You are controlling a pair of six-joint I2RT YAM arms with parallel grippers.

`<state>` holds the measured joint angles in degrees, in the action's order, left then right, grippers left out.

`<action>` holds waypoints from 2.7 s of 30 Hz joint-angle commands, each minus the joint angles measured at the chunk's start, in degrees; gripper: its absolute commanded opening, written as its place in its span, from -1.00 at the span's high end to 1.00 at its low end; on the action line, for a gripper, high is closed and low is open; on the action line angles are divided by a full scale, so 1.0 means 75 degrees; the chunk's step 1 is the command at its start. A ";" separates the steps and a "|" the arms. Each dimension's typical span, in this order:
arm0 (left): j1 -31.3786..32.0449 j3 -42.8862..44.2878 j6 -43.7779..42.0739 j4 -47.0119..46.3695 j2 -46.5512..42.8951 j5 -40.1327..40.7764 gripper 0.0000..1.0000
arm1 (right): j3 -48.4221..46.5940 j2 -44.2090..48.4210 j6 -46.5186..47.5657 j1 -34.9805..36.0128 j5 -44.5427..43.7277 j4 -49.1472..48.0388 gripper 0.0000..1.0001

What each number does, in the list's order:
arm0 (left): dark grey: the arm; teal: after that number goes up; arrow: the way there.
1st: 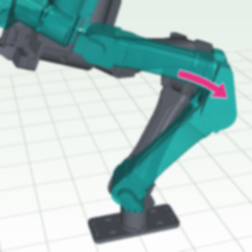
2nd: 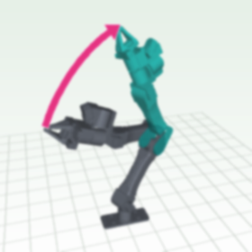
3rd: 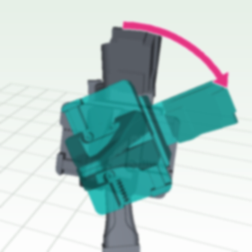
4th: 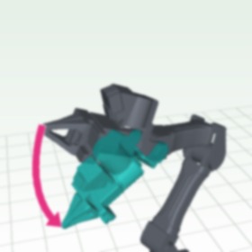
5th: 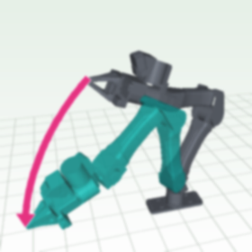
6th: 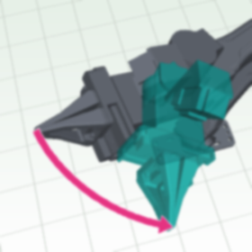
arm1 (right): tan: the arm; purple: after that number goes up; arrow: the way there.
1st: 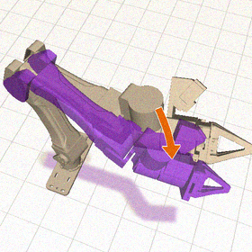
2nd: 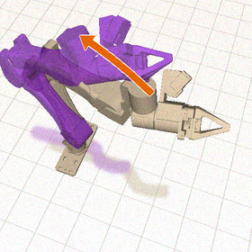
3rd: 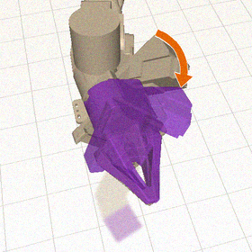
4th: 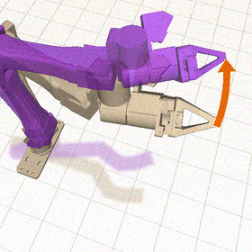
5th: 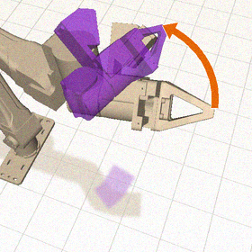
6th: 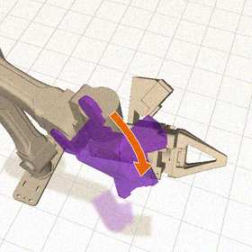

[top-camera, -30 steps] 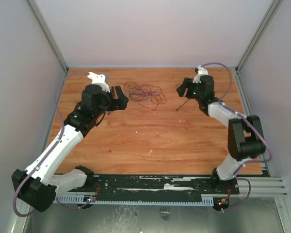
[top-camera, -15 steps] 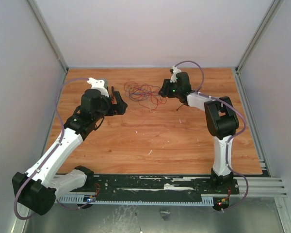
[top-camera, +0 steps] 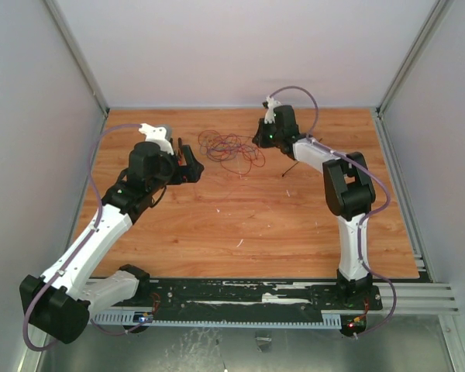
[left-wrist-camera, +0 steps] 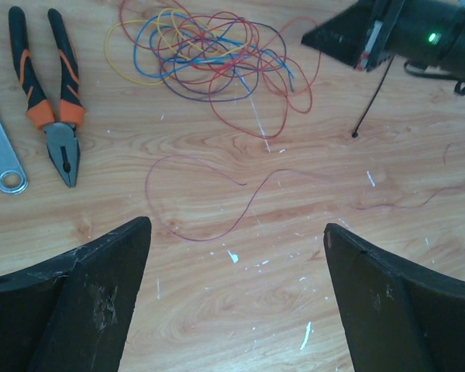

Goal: Zip-tie the wires
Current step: Untie the cable at the center of the board.

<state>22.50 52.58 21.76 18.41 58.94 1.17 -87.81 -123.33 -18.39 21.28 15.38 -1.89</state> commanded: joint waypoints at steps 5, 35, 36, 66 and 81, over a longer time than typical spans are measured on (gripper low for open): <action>-0.0260 0.0095 0.0210 -0.0810 0.0032 -0.0537 -0.97 | -0.3715 0.0575 0.1103 0.0214 -0.0294 0.1414 1.00; -0.0580 0.1178 0.1106 -0.5915 0.4309 -0.2343 -0.81 | -0.6674 0.1553 0.2251 0.0174 0.0336 0.0255 1.00; -0.0515 0.1450 0.1099 -0.6030 0.4637 -0.2430 -0.82 | -0.6674 0.1602 0.2279 0.0175 0.0300 0.0282 1.00; -0.0283 0.6707 0.0424 -0.4903 0.9112 -0.1269 -0.32 | -0.3419 0.5519 0.2418 -0.0114 -0.1117 0.0707 1.00; -0.0795 0.7187 0.0761 -0.5285 0.9408 -0.1244 -0.18 | -0.1206 0.8410 0.2688 -0.0154 -0.2807 0.1584 1.00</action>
<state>17.58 104.49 26.48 -18.33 129.60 -7.79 -99.11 -60.80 0.30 20.49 -0.58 6.63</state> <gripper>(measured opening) 0.589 0.008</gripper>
